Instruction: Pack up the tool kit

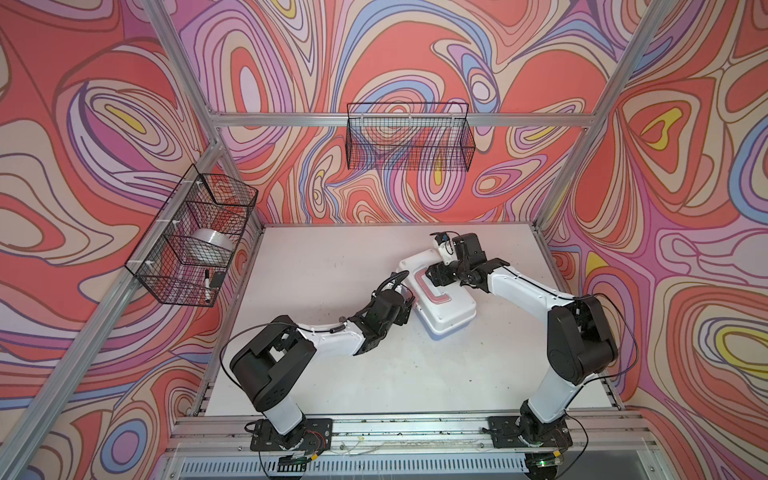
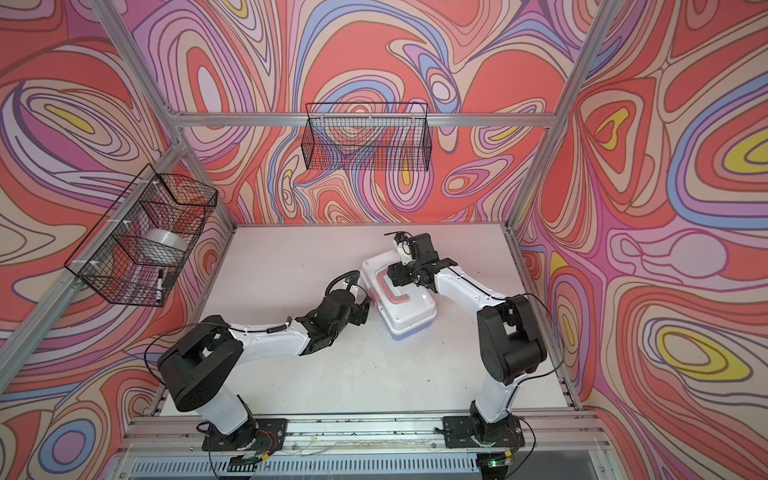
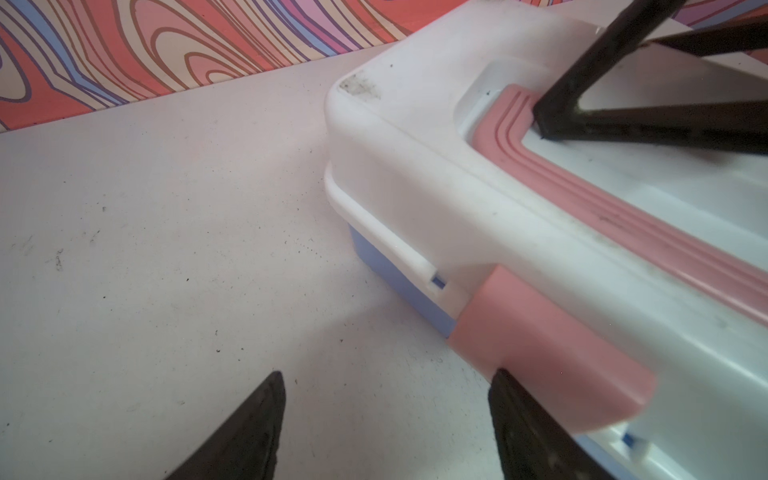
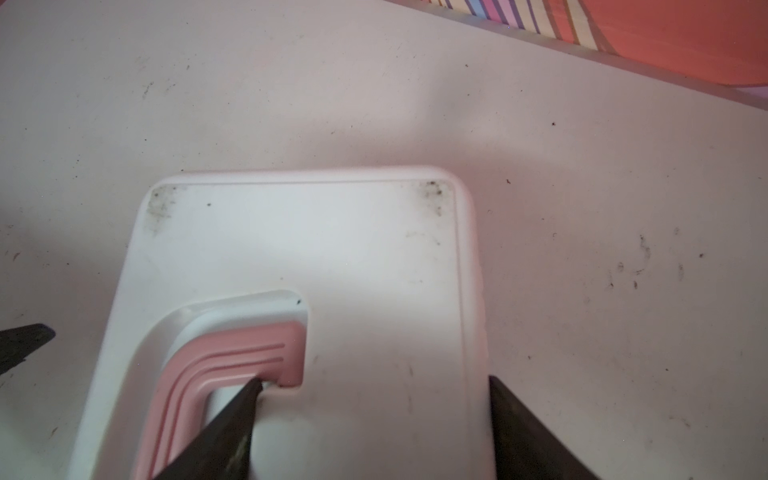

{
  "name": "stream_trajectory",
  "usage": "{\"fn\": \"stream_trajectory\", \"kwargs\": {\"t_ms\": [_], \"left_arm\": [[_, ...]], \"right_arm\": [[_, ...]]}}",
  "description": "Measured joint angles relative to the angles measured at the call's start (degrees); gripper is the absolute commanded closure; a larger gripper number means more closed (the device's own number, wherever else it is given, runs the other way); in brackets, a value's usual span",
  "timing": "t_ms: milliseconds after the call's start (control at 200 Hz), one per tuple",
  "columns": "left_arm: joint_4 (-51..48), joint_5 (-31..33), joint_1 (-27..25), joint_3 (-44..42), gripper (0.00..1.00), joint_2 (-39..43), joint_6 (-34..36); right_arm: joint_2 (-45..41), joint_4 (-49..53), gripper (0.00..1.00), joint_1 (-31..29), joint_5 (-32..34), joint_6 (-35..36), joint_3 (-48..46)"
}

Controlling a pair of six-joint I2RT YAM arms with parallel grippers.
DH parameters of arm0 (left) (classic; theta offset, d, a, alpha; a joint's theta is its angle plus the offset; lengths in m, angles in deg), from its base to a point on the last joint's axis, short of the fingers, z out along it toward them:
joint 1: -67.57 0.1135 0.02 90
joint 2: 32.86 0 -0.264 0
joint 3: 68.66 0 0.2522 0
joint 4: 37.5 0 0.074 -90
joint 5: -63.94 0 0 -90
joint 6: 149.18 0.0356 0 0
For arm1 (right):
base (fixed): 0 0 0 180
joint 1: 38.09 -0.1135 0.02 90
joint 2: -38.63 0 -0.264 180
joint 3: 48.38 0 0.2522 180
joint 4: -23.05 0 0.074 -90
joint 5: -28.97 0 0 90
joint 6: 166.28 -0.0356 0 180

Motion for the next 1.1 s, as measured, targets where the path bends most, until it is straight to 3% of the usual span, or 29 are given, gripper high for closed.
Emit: {"fn": "stream_trajectory", "kwargs": {"t_ms": [150, 456, 561, 751, 851, 1097], "left_arm": [[-0.7, -1.0, 0.0, 0.0, 0.22, 0.0, -0.1], [-1.0, -3.4, -0.1, 1.2, 0.22, -0.1, -0.1], [-1.0, -4.1, 0.1, 1.2, 0.22, -0.1, -0.1], [-1.0, -6.2, 1.4, 1.2, 0.22, -0.1, -0.3], [-1.0, -7.1, 1.9, 1.4, 0.22, -0.5, -0.3], [-0.9, -9.2, 1.9, 2.6, 0.23, -2.1, -0.3]], "right_arm": [[-0.1, 1.0, 0.28, -0.3, 1.4, -0.5, 0.7], [-1.0, 8.2, 0.64, -0.3, 6.8, -5.5, 3.3], [-1.8, 10.5, 0.65, -0.3, 7.9, -7.1, 3.4], [-2.3, 13.3, 0.51, -0.3, 8.8, -7.4, 4.1], [-1.0, 15.9, 0.35, -0.3, 8.6, -6.9, 6.4], [-0.7, 16.6, 0.19, -0.3, 9.1, -6.7, 7.0]]}}
